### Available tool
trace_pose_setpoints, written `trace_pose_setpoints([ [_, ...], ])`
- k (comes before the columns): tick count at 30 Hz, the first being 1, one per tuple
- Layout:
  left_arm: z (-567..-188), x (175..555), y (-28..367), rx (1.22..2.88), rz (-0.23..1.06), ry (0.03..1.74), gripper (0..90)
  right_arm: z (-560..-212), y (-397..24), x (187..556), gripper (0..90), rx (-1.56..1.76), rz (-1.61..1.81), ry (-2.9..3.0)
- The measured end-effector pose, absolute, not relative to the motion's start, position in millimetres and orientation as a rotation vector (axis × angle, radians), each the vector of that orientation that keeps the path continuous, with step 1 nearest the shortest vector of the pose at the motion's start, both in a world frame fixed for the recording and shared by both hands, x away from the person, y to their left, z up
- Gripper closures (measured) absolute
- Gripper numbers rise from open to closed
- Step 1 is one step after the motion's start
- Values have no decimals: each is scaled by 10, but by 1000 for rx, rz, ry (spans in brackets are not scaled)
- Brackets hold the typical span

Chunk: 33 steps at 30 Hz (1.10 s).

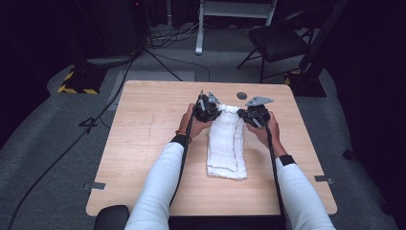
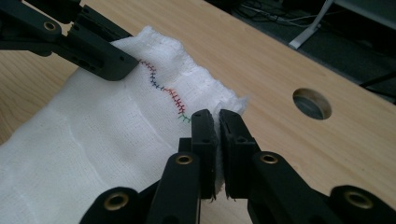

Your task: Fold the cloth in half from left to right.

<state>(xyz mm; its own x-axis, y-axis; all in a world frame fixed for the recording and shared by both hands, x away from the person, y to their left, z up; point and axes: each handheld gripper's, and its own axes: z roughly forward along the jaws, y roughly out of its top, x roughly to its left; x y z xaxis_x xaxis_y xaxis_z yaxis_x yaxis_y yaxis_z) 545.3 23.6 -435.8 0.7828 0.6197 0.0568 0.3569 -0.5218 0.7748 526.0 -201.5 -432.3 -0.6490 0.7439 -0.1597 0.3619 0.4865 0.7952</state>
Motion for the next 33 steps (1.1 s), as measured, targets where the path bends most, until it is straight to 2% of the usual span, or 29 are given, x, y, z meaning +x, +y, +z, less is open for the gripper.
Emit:
trace_pose_setpoints([
  [4, -4175, 5421, 267, 2160, 448, 690, 809, -4173, -2005, 5233, 856, 881, 1054, 2212],
  [13, -4053, 5322, 348, 2163, 456, 613, 799, -4025, -1998, 5135, 857, 838, 1090, 2194],
  [33, -4381, 4754, 583, 2183, 358, 414, 781, -4242, -2075, 4583, 857, 645, 1172, 2353],
])
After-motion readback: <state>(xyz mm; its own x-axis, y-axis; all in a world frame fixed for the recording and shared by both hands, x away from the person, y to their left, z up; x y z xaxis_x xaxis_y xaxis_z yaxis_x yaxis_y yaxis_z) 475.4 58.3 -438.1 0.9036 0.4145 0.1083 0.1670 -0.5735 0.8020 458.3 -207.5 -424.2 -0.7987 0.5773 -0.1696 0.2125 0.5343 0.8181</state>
